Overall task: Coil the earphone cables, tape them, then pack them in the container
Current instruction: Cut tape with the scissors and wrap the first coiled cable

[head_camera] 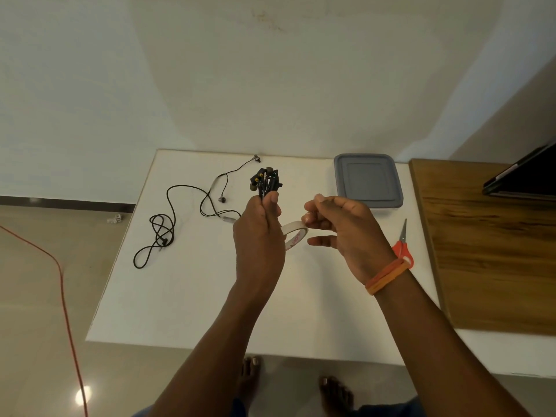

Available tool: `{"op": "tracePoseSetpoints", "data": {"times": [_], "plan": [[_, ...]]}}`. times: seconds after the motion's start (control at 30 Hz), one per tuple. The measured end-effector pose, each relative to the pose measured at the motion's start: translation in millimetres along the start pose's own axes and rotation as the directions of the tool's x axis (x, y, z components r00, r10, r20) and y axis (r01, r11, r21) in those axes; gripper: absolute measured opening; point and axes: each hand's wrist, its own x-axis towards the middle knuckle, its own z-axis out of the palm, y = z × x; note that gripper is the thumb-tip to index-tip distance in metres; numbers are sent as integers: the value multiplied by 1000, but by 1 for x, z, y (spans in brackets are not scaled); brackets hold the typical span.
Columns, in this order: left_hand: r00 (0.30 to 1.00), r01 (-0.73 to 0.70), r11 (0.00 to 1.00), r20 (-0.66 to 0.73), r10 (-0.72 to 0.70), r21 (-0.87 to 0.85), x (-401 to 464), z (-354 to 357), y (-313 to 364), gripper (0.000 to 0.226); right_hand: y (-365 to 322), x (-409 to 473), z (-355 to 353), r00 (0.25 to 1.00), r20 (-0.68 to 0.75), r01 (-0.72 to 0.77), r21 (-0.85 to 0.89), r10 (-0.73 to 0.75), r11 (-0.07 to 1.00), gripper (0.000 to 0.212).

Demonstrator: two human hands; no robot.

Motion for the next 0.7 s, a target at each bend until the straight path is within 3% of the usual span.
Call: {"op": "tracePoseSetpoints", "data": {"times": [0.2, 0.4, 0.53, 0.7], "plan": [[999, -17, 1000, 30, 17, 23, -1, 2, 0, 38, 4, 0, -1, 996, -76, 45, -44, -49, 998, 10], [998, -44, 996, 47, 40, 80, 0, 3, -2, 36, 3, -1, -8, 994, -93, 63, -4, -63, 998, 17], [994, -72, 990, 85, 62, 123, -1, 5, -1, 35, 4, 0, -4, 975, -207, 87, -6, -86, 996, 13], [994, -94, 981, 66, 84, 169, -3, 5, -1, 43, 3, -1, -1, 948, -223, 204, -119, -226, 972, 6]]}}
